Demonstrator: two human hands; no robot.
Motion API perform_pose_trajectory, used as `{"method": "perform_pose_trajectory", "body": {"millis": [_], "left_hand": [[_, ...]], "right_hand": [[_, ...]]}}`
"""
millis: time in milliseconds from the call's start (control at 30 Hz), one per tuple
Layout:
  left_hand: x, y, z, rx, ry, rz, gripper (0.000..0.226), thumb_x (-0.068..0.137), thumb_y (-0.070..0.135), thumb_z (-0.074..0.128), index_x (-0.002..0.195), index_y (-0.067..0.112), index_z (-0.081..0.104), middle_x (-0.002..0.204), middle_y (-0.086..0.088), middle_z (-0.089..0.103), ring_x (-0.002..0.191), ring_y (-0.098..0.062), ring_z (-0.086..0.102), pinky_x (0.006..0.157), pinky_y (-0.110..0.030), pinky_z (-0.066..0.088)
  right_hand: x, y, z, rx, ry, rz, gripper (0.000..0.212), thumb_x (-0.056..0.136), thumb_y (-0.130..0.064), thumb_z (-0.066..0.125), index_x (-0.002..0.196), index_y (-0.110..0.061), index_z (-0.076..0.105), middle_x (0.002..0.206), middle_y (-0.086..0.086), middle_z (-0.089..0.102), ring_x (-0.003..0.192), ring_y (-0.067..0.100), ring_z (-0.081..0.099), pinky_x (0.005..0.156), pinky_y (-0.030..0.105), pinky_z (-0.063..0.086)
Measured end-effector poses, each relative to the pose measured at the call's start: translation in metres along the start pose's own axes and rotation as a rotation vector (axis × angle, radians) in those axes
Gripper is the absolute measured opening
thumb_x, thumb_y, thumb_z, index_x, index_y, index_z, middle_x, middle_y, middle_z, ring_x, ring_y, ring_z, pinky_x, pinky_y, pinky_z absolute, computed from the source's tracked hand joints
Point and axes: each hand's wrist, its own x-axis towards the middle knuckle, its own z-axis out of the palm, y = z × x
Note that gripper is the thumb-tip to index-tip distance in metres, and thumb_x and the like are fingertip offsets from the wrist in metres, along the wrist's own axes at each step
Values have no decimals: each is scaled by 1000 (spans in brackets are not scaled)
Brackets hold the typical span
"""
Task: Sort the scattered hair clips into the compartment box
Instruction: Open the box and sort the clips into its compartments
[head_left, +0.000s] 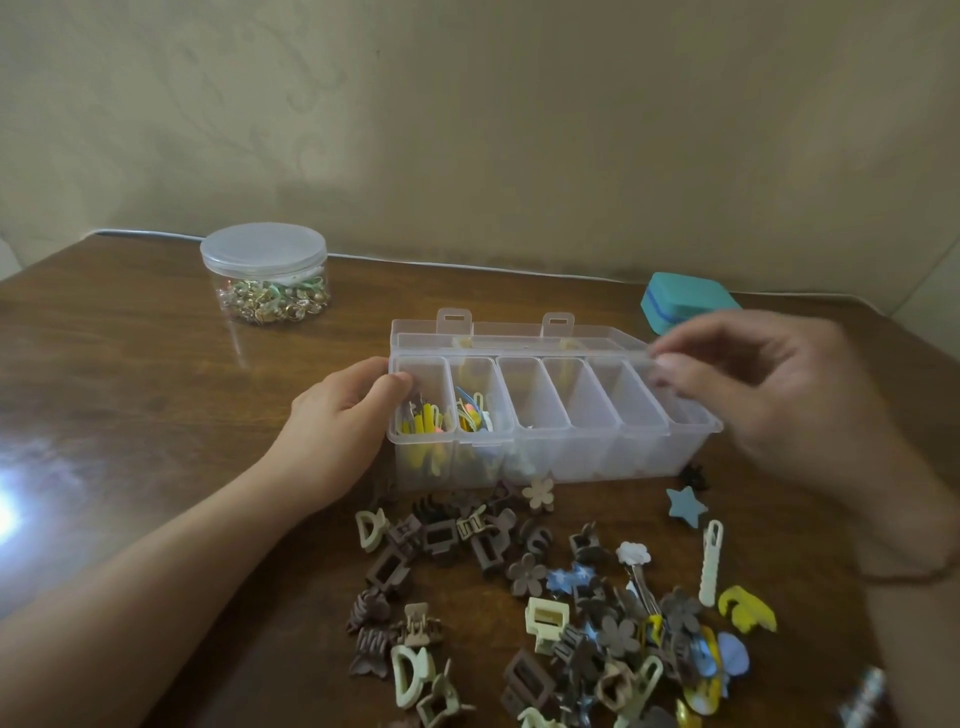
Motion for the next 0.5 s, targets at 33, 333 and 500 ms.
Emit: {"method": "perform_pose_trajectory", "body": {"millis": [33,333,500], "left_hand": [[0,0,0,2,2,1,46,82,53,34,100,31,71,103,12,73,107,-11,62,103,-46,45],[0,-1,0,-14,2,9,45,85,49,35,103,30,71,105,13,73,106,-6,63,100,-41,46],[0,0,0,-10,-1,17,45,85,48,35,103,28,71,105,12,73,106,-8,63,99,-42,46]], "right_hand": [[-1,6,-11,-37,-3,48,8,81,-26,67,85,-32,71,81,-16,70,78,4,65,63,15,52],[-7,27,-28,-497,-666,412,20,74,-48,75,93,-49,68,80,-23,68,79,-6,62,65,20,52],[-10,18,-5,-737,-729,317,27,81,-52,68,107,-51,60,90,-20,61,85,0,57,66,20,48]]}}
